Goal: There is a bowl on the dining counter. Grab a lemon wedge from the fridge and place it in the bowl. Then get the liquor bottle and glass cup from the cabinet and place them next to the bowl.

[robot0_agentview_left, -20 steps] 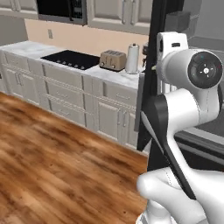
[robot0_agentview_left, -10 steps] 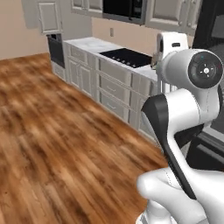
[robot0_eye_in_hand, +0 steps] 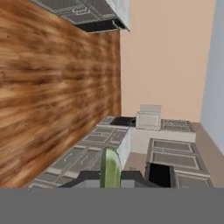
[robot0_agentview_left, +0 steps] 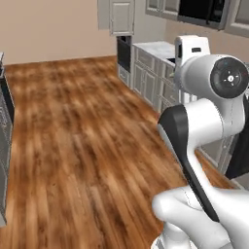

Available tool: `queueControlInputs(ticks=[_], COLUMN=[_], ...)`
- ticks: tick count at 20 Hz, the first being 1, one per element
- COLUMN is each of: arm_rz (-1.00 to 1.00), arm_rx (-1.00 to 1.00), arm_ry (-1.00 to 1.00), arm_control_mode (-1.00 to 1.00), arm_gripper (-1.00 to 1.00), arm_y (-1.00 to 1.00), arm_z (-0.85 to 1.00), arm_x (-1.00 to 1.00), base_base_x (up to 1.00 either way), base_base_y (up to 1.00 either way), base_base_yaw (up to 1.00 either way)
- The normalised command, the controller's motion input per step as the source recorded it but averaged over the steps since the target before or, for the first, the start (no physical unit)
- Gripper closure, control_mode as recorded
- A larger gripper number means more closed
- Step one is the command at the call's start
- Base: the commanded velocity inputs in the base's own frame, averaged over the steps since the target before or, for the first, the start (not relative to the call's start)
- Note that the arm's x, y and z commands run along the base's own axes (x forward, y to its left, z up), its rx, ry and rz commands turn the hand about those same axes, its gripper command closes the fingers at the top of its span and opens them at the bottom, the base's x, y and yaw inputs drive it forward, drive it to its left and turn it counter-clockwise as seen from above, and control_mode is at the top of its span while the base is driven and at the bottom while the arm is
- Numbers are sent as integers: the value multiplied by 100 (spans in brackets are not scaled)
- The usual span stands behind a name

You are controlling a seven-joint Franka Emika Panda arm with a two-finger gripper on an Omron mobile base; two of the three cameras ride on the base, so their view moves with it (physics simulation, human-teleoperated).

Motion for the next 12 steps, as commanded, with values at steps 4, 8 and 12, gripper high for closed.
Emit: queueControlInputs(ticks=[4,8,12], arm_rz=[0,0,0], arm_rx=[0,0,0], arm_ry=[0,0,0], arm_control_mode=[100,100,100], arm_gripper=[100,100,100], arm_y=[0,0,0], arm_z=[0,0,0], arm_x=[0,0,0], base_base_x=[-1,6,37], base_base_y=[56,89,100], base_base_yaw=[44,35,26])
